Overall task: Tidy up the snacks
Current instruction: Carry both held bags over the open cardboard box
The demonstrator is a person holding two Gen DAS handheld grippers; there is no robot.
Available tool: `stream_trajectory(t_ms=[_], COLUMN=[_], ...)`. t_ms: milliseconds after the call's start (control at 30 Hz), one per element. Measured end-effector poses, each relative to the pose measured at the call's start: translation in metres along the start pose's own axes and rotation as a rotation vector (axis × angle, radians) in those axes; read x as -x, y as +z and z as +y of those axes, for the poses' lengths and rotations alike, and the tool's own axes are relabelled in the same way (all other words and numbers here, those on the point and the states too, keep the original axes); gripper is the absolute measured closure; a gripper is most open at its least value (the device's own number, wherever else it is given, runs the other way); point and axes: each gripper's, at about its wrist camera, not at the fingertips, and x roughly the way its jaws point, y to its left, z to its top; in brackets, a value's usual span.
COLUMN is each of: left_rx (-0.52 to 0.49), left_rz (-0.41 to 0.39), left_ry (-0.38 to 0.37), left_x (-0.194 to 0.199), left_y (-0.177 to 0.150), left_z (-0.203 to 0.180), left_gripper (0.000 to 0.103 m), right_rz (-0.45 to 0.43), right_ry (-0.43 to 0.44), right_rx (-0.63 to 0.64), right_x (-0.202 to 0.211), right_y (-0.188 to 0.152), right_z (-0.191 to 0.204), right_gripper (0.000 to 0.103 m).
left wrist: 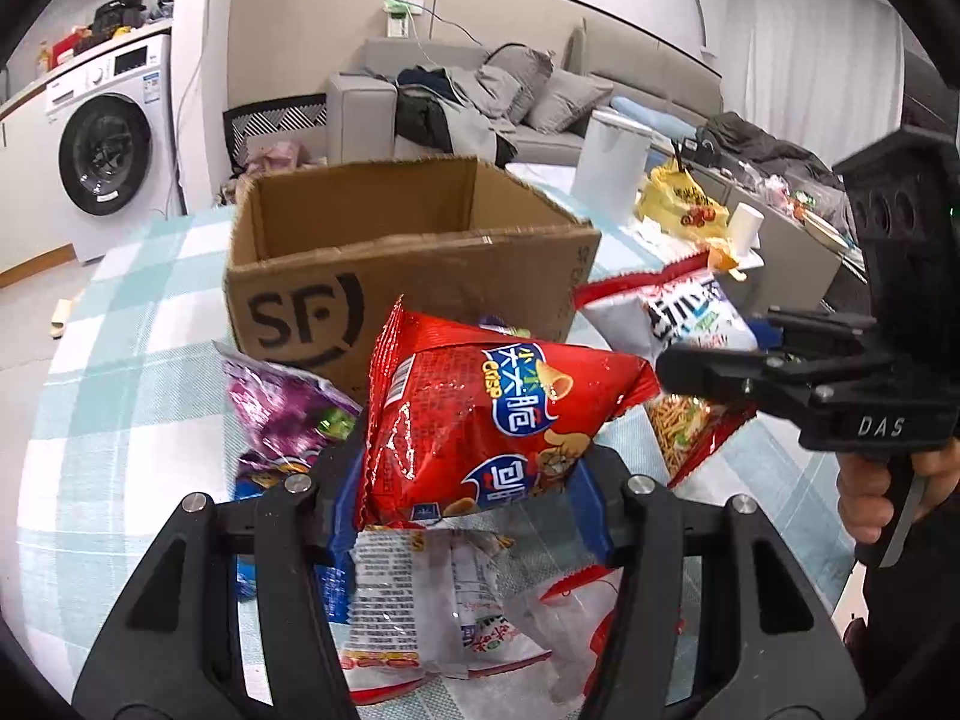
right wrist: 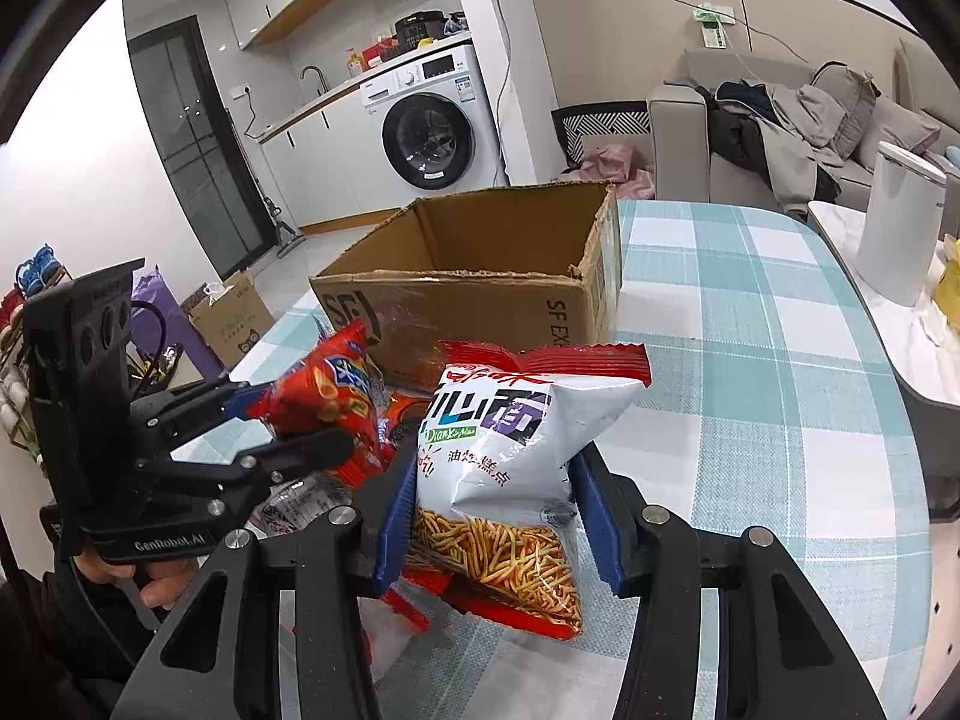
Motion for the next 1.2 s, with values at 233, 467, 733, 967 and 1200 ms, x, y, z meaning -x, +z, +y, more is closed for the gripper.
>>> stream_trajectory(t_ms=[233,467,733,967,1200], left_rx=[0.014,0.013,0.024,0.027,0.029], left_rz=[-0.054,-0.086,-0.119,-0.137,-0.139], left_ry=[0.028,0.054,0.089,0.122,0.145], left_x=[0.017,0.028,0.034,0.032,0.021], left_y=[0.021,0.045,0.073,0.091,0.103], left_z=[0.002,0.003,0.008,0.012,0.016], left_gripper=[0.049,0.049,0.049,0.049,0.049], right_rz=[-0.040,-0.087,-0.133,-0.155,-0.157], right_ry=[0.005,0.004,-0.012,-0.026,-0.046], right_rx=[0.002,-0.007,-0.007,-0.028,-0.054], right_x=[0.005,0.010,0.016,0.016,0.009], right_y=[0.006,0.024,0.053,0.068,0.083], right_z=[0.006,0.013,0.021,0.020,0.016], right_gripper=[0.053,0.053,0.053,0.053,0.053])
